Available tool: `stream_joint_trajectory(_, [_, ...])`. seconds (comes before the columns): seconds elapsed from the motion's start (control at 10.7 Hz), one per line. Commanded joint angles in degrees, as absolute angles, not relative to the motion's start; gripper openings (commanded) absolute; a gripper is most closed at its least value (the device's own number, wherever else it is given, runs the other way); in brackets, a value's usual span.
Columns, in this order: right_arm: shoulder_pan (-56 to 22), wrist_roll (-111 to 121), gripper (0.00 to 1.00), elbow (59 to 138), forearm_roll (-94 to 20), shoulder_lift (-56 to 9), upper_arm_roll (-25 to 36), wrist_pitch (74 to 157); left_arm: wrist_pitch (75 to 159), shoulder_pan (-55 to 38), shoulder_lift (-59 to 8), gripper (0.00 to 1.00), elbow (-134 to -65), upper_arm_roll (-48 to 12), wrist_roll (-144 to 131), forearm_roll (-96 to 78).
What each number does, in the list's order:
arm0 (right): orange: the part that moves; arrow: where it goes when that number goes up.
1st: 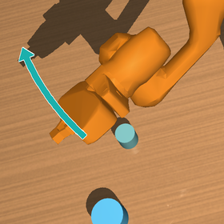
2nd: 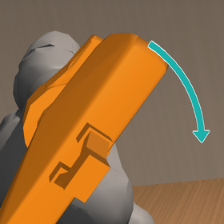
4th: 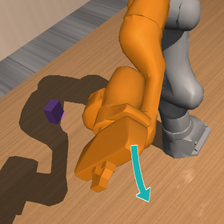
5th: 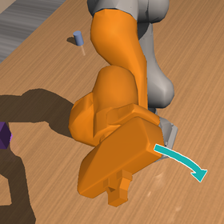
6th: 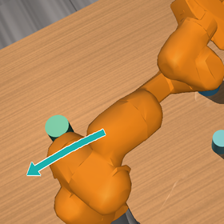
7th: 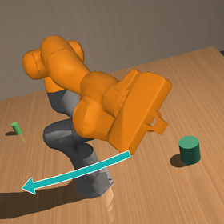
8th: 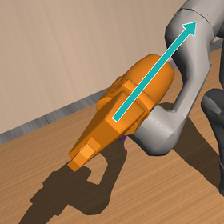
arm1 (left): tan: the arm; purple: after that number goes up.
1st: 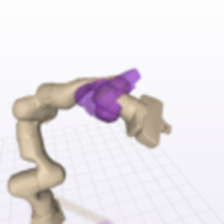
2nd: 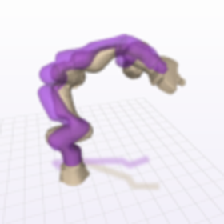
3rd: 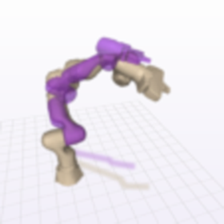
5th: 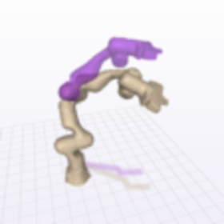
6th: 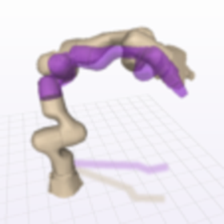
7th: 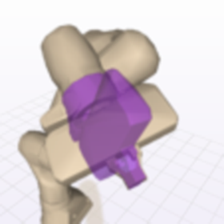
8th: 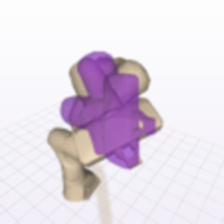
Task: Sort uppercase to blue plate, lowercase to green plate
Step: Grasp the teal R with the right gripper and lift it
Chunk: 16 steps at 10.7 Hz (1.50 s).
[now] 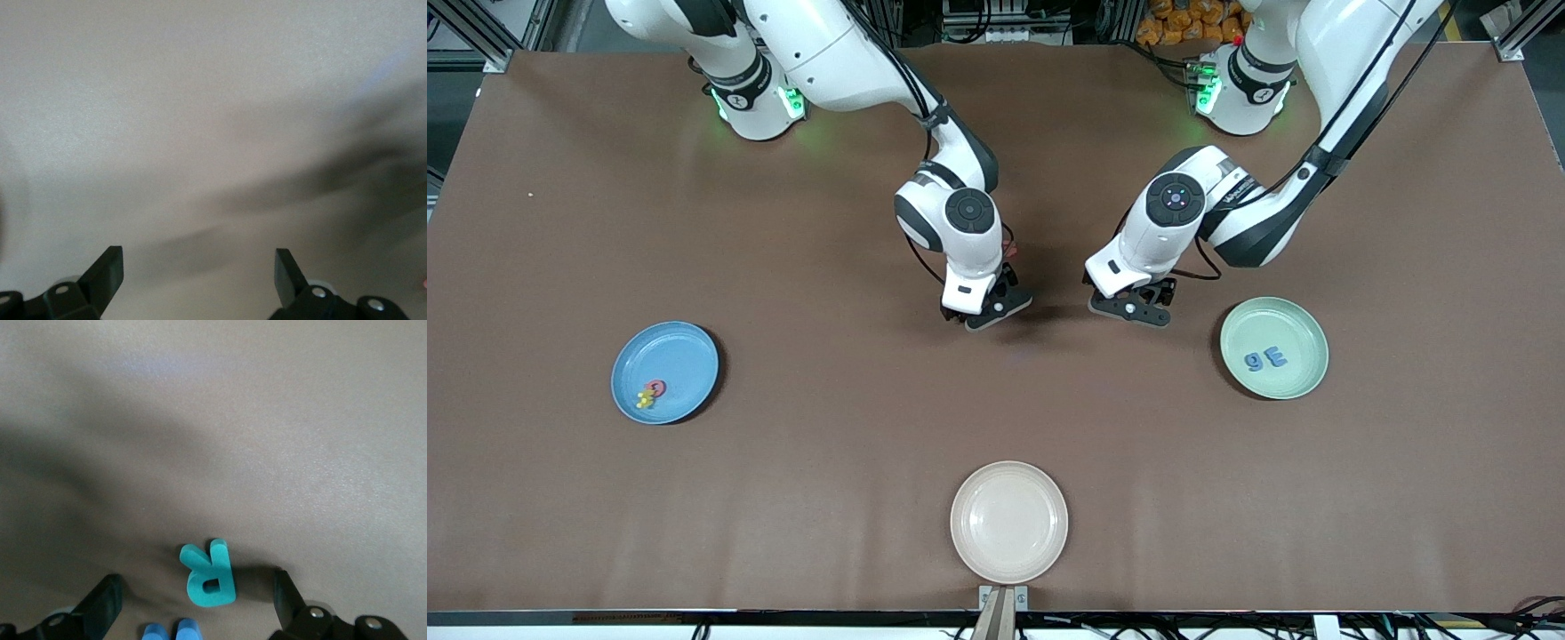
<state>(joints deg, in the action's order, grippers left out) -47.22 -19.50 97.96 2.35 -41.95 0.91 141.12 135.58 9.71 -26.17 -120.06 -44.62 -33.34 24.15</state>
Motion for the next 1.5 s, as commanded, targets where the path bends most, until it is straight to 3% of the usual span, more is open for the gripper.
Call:
stream_joint_trajectory(0.0, [-46.5, -18.5, 1.0, 99.8, 3.5, -40.6, 1.1, 141.8, 135.1, 9.3, -26.1, 1.0, -119.9, -44.1, -33.4, 23.3])
stream_joint_trajectory(0.75, [-46.1, -18.6, 1.0, 99.3, 3.0, -40.1, 1.1, 141.3, 135.2, 8.2, -26.4, 1.0, -119.5, -44.1, -33.7, 23.2])
stream_joint_trajectory(0.84, [-46.1, -19.2, 0.92, 99.2, 3.0, -40.1, 1.1, 141.2, 135.2, 8.1, -26.5, 1.0, -119.4, -44.1, -34.2, 23.2])
stream_joint_trajectory(1.03, [-46.1, -20.3, 0.03, 99.1, 2.7, -40.0, 1.1, 141.2, 135.2, 7.7, -26.5, 1.0, -119.3, -44.1, -34.9, 23.2])
stream_joint_trajectory(1.41, [-46.0, -20.8, 0.0, 98.4, 2.7, -40.0, 1.1, 141.3, 135.2, 7.5, -26.9, 1.0, -119.2, -44.1, -35.0, 23.2])
